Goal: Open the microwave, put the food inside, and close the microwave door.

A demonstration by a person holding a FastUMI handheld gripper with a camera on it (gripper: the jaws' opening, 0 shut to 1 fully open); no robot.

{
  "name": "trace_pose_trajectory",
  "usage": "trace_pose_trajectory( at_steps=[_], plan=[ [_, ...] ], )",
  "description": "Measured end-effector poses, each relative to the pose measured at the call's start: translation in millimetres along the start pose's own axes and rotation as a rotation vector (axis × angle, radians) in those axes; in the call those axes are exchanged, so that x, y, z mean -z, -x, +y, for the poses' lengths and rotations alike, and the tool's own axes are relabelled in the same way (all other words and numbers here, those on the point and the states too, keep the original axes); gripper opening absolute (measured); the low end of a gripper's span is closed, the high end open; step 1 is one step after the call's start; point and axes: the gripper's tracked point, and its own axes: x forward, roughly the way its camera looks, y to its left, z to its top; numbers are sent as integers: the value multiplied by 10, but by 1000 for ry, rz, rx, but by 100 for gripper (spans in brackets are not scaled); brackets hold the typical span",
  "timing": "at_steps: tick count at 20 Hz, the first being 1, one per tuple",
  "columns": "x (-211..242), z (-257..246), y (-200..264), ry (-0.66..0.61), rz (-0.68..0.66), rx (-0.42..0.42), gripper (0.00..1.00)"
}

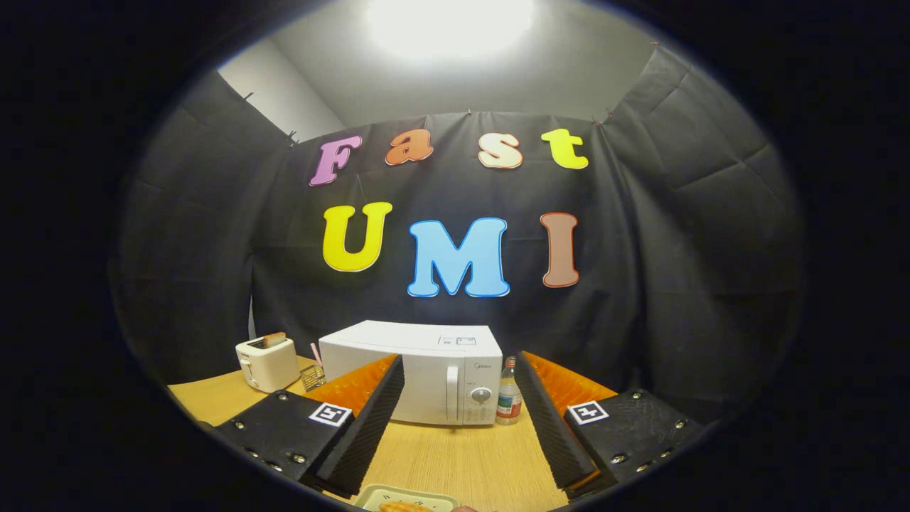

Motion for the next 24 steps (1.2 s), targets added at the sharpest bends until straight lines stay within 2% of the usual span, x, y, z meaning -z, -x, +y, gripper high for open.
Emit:
trace_pose_trajectory(
  at_steps=[2,15,24],
  plan=[
    [-2,-14,-201,9,-15,1,95],
    [868,10,-1669,21,99,-36,95],
    [1612,130,-2270,15,229,-48,95]
  ],
)
